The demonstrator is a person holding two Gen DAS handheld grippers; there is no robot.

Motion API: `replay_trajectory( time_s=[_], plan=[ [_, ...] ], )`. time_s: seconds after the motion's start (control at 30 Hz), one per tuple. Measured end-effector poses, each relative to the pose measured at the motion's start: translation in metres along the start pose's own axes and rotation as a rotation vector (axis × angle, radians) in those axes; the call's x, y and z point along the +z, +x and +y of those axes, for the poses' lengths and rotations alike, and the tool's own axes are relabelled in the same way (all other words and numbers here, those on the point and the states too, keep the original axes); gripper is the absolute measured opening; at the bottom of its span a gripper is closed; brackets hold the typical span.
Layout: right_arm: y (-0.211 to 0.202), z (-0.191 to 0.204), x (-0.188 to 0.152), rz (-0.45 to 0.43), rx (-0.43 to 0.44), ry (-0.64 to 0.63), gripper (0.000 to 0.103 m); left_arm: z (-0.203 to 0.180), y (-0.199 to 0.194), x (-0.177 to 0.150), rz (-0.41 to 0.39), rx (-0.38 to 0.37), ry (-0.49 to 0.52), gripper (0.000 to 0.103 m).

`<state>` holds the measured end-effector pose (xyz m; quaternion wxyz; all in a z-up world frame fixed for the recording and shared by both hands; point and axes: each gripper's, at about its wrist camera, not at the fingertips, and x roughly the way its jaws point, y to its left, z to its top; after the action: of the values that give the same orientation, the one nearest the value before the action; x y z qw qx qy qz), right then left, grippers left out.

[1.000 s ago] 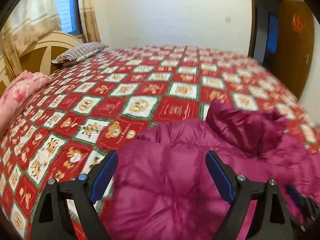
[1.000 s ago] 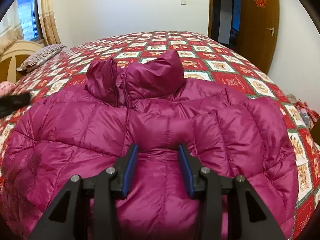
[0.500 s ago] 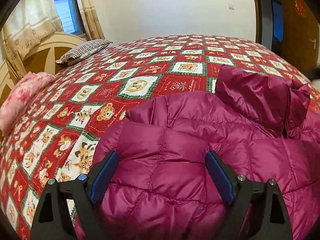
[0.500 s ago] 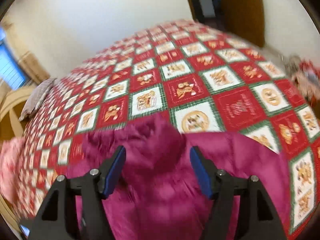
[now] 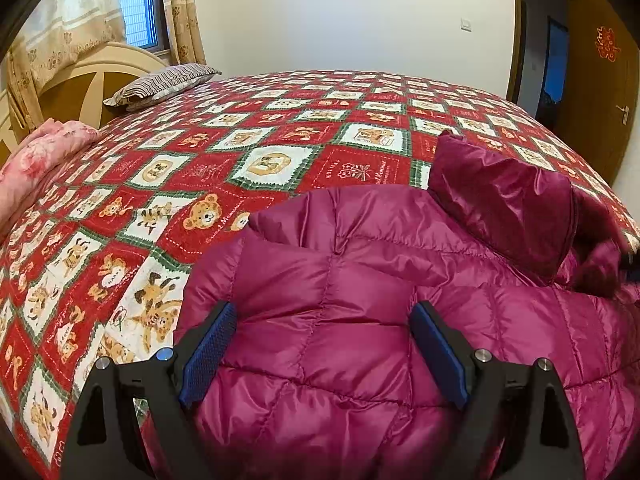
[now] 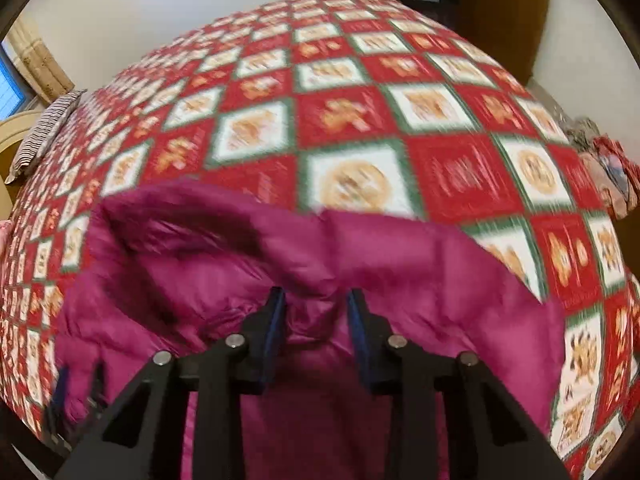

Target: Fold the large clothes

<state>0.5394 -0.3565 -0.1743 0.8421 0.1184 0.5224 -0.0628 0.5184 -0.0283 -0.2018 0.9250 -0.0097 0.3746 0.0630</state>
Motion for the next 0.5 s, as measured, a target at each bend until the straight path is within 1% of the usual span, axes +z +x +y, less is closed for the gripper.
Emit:
replay_trajectory(
  time_s=[0.07, 0.1, 0.13, 0.17, 0.23, 0.27, 0.3, 0.33, 0.4, 0.43, 0.47, 0.5],
  plan=[
    [0.011, -0.023, -0.010, 0.012, 0.018, 0.049, 0.028, 0.001, 0.000, 0.000, 0.000, -0.008, -0.001, 0.090],
    [0.012, -0.032, -0.013, -0.013, 0.052, 0.065, 0.028, 0.003, -0.001, 0.000, 0.001, -0.027, -0.007, 0.090],
    [0.011, -0.034, -0.017, -0.055, 0.067, 0.055, 0.027, 0.005, -0.003, 0.001, 0.001, -0.046, -0.010, 0.090],
    [0.011, -0.031, -0.019, -0.088, 0.062, 0.028, 0.027, 0.008, -0.007, 0.002, -0.001, -0.078, -0.017, 0.090],
    [0.011, -0.023, -0.032, -0.190, 0.016, -0.071, 0.028, 0.014, -0.020, 0.008, -0.012, -0.149, -0.037, 0.090],
    [0.011, -0.017, -0.040, -0.244, -0.013, -0.115, 0.029, 0.015, -0.028, 0.014, -0.026, -0.172, -0.047, 0.090],
    [0.009, -0.013, -0.042, -0.267, -0.028, -0.126, 0.029, 0.016, -0.037, 0.022, -0.049, -0.191, -0.057, 0.090],
    [0.009, -0.012, -0.042, -0.272, -0.036, -0.128, 0.029, 0.015, -0.046, 0.033, -0.077, -0.210, -0.065, 0.090],
    [0.008, -0.013, -0.041, -0.280, -0.039, -0.129, 0.030, 0.005, -0.053, 0.061, -0.103, -0.244, -0.068, 0.090],
    [0.007, -0.014, -0.042, -0.283, -0.037, -0.128, 0.030, -0.002, -0.051, 0.072, -0.100, -0.253, -0.066, 0.090],
    [0.007, -0.015, -0.042, -0.287, -0.033, -0.125, 0.030, -0.013, -0.043, 0.086, -0.073, -0.260, -0.056, 0.091],
    [0.007, -0.015, -0.042, -0.290, -0.029, -0.122, 0.030, -0.025, -0.030, 0.097, -0.026, -0.254, -0.045, 0.091]
  ],
)
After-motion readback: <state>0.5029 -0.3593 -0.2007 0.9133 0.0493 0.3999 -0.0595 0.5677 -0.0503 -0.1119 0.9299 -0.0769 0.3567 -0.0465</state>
